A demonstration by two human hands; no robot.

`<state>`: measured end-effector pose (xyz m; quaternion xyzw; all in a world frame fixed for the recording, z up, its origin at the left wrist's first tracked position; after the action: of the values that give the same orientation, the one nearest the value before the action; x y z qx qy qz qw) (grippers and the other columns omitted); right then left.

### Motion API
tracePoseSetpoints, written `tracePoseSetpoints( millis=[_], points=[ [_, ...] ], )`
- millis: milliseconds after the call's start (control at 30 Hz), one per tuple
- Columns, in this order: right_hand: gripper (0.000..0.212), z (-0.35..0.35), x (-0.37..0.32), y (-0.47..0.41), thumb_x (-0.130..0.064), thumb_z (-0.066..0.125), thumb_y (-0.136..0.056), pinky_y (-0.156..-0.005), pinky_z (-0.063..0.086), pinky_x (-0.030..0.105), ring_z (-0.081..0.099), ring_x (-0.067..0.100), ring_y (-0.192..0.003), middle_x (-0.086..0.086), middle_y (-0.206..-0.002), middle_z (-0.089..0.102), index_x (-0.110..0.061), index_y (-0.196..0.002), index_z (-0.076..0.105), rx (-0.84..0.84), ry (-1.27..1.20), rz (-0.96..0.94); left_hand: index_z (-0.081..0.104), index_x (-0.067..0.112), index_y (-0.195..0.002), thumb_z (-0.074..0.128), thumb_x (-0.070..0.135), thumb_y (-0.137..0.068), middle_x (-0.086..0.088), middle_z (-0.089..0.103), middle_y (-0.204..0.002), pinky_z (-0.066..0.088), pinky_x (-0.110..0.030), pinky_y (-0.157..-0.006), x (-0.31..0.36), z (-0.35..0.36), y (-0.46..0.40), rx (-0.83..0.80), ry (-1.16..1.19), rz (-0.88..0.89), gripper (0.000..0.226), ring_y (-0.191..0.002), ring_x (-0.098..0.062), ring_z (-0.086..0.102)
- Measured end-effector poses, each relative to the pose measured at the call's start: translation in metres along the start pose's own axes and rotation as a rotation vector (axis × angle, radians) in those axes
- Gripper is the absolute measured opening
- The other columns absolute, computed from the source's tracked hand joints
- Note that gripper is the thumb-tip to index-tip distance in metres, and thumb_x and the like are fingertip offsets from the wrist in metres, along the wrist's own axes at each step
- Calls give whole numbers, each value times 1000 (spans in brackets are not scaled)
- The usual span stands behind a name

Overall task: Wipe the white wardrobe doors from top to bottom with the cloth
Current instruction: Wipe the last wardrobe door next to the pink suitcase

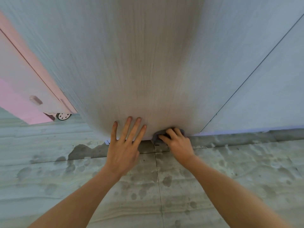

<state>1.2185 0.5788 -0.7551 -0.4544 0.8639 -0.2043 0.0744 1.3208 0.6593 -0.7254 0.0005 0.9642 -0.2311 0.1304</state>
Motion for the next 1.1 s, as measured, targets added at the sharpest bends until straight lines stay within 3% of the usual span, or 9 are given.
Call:
tracePoseSetpoints(
  millis=[67,167,300,367,433,600,700,867,1100],
  points=[
    [26,1,15,7,-8,75,-65,-33,47,29,54,28,-83,8,-86,61,-16,-90,72,-45,-122,85,33,13,-142,67,13,-63,-13,24,-151,20,-62,-106,-1,0,-1,-6,-2,-4,86,-140,-33,16],
    [23,-8,58,26,-1,63,-72,-48,48,29,59,33,-78,13,-87,58,-9,-91,73,-16,-276,314,36,13,-140,70,14,-61,-13,27,-149,21,-60,-105,2,-4,-3,-4,-2,-19,86,-138,-35,23],
    [37,7,148,91,17,46,-77,-83,44,29,56,27,-90,13,-105,55,-4,-98,69,101,-585,1142,39,13,-138,70,15,-60,-15,28,-147,24,-58,-103,5,-7,-4,-9,-1,-33,85,-135,-38,27],
    [38,21,161,126,17,39,-81,-91,46,36,56,25,-92,12,-102,56,-8,-96,63,333,-883,1538,39,13,-138,69,14,-60,-15,29,-147,24,-59,-103,4,-7,-4,-13,-3,-36,84,-135,-38,27],
    [41,35,151,131,18,36,-84,-90,47,40,53,25,-89,12,-101,53,-18,-86,55,530,-1176,1709,39,14,-138,69,13,-60,-15,29,-147,24,-59,-103,5,-8,-5,-11,7,-36,83,-135,-38,27],
    [39,43,111,98,15,35,-86,-65,38,26,48,19,-75,11,-100,48,-23,-83,41,471,-1307,1740,41,14,-135,71,12,-58,-15,32,-145,24,-58,-103,4,-14,-6,-19,48,-22,82,-134,-36,29],
    [31,34,79,76,12,38,-89,-63,40,24,50,21,-88,9,-102,48,-19,-96,40,401,-1315,1737,43,13,-133,72,11,-58,-16,35,-144,26,-57,-104,-2,-22,-7,-11,68,-29,81,-133,-36,31],
    [28,19,10,23,8,41,-92,-83,49,35,54,24,-93,8,-100,54,-18,-103,42,262,-1486,1637,46,11,-134,71,10,-59,-19,39,-145,25,-57,-105,-28,-38,-2,-26,64,-87,79,-135,-38,30],
    [29,7,-82,-42,12,41,-91,-106,37,46,51,34,-113,20,-126,51,-10,-109,46,159,-1882,1558,40,11,-138,76,14,-57,-18,29,-148,25,-57,-104,-84,-64,21,-22,25,-194,88,-136,-39,27]
  ],
)
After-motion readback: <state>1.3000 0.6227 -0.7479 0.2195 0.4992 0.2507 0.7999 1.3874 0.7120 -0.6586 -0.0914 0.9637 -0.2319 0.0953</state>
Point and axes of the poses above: each hand's wrist, its own y-axis away from the middle knuckle, its own z-axis out of the palm, x = y × z, the point moved 10 cm from there along -y, towards the middle knuckle
